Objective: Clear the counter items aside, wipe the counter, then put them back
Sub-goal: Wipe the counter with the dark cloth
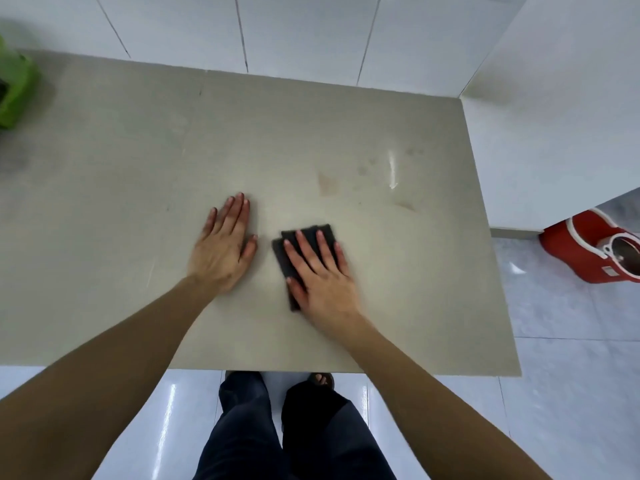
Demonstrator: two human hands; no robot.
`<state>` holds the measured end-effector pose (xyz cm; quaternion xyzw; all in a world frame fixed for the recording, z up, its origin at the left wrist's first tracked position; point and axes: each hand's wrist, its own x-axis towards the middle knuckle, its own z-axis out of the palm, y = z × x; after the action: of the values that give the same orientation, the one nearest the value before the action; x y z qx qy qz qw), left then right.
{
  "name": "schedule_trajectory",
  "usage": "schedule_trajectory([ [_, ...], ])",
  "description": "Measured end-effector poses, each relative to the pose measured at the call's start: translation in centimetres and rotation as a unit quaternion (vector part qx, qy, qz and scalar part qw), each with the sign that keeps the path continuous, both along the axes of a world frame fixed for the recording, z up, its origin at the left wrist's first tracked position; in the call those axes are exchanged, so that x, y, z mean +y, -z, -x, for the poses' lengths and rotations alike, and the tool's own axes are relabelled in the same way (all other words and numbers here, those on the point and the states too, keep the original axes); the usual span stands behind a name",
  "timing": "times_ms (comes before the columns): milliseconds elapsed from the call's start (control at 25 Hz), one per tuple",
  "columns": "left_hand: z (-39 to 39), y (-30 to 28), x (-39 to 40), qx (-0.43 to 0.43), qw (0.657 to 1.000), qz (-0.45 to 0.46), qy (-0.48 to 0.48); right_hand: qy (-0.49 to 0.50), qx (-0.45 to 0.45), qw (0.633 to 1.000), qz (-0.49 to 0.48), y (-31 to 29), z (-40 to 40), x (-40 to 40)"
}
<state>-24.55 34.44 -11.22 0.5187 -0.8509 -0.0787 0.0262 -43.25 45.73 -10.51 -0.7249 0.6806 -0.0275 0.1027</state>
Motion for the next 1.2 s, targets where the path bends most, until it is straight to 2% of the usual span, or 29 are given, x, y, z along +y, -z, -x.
schedule_trajectory([
  [80, 0.7, -0.1, -2.6, -0.003, 1.000, -0.005, -0.022, 0.036, 0.012, 0.999, 0.007, 0.2, 4.8, 2.6],
  [240, 0.9, 0.7, -4.5, -0.017, 0.999, -0.006, -0.043, 0.182, 0.039, 0.982, -0.011, -0.2, 16.3, 2.7],
  [360, 1.0, 1.0, -4.4, -0.018, 0.999, 0.009, -0.041, 0.277, 0.027, 0.960, -0.006, -0.1, 20.8, -3.1],
  [480, 1.1, 1.2, -4.6, -0.012, 0.999, 0.011, -0.044, 0.318, 0.016, 0.948, -0.018, 0.1, 19.8, -11.6],
  [560, 1.1, 1.2, -4.7, -0.011, 0.999, 0.011, -0.041, 0.264, 0.018, 0.964, -0.017, 0.0, 15.5, -16.3],
  [680, 1.0, 1.1, -4.6, -0.016, 0.999, 0.015, -0.043, 0.113, 0.022, 0.993, -0.006, 0.0, 6.0, -18.2],
  [800, 0.9, 0.9, -4.7, -0.016, 0.999, 0.010, -0.042, -0.020, 0.007, 1.000, -0.006, 0.0, 0.6, -13.9],
  [880, 0.8, 0.9, -4.6, -0.021, 0.999, 0.008, -0.039, -0.043, 0.009, 0.999, -0.003, 0.2, 2.5, -10.1],
  [960, 0.8, 0.9, -4.6, -0.020, 0.999, 0.006, -0.040, 0.007, 0.020, 1.000, 0.017, 0.4, 7.3, -7.2],
  [1040, 0.9, 0.8, -4.5, -0.020, 0.999, 0.004, -0.040, 0.104, 0.029, 0.994, 0.011, 0.3, 12.9, -5.6],
  [1120, 1.0, 0.8, -4.5, -0.019, 0.999, 0.005, -0.043, 0.212, 0.026, 0.977, -0.006, 0.0, 16.7, -6.4],
  [1200, 0.9, 1.0, -4.5, -0.021, 0.999, 0.002, -0.046, 0.301, 0.008, 0.953, -0.022, -0.1, 16.7, -9.5],
])
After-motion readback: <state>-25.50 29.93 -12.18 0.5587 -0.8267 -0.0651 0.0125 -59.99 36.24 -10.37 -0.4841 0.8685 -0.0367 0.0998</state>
